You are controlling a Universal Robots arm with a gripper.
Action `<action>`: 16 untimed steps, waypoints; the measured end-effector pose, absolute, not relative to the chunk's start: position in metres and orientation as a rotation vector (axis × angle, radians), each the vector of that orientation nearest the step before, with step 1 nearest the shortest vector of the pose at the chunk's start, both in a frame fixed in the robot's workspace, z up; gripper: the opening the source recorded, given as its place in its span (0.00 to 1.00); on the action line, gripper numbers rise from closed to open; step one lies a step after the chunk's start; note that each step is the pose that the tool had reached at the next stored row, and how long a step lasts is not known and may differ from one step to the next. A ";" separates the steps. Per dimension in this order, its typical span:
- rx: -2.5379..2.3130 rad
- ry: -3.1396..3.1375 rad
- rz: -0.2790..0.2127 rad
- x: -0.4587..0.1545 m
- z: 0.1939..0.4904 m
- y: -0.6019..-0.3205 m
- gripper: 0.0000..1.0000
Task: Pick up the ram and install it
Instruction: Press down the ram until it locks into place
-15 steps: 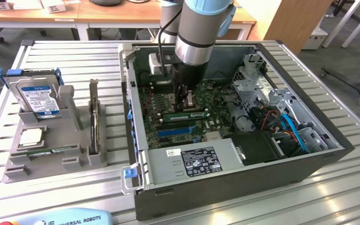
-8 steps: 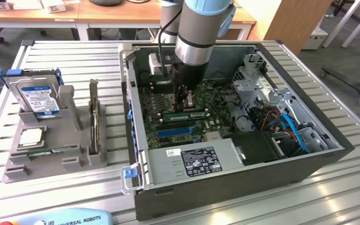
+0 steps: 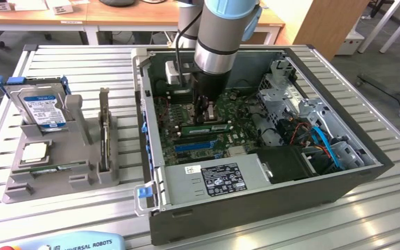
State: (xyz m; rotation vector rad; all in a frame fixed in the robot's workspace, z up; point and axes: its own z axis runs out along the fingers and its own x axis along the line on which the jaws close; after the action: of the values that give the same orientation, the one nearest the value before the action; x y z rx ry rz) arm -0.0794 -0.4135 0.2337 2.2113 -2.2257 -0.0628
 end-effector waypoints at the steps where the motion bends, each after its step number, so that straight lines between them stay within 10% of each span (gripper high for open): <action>1: 2.212 -2.226 -0.063 -0.079 0.233 -0.413 0.10; 16: 2.212 -2.227 -0.061 -0.079 0.228 -0.413 0.10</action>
State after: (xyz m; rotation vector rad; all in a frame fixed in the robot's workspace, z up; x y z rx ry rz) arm -0.0794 -0.4134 0.2285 2.2123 -2.2268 -0.0612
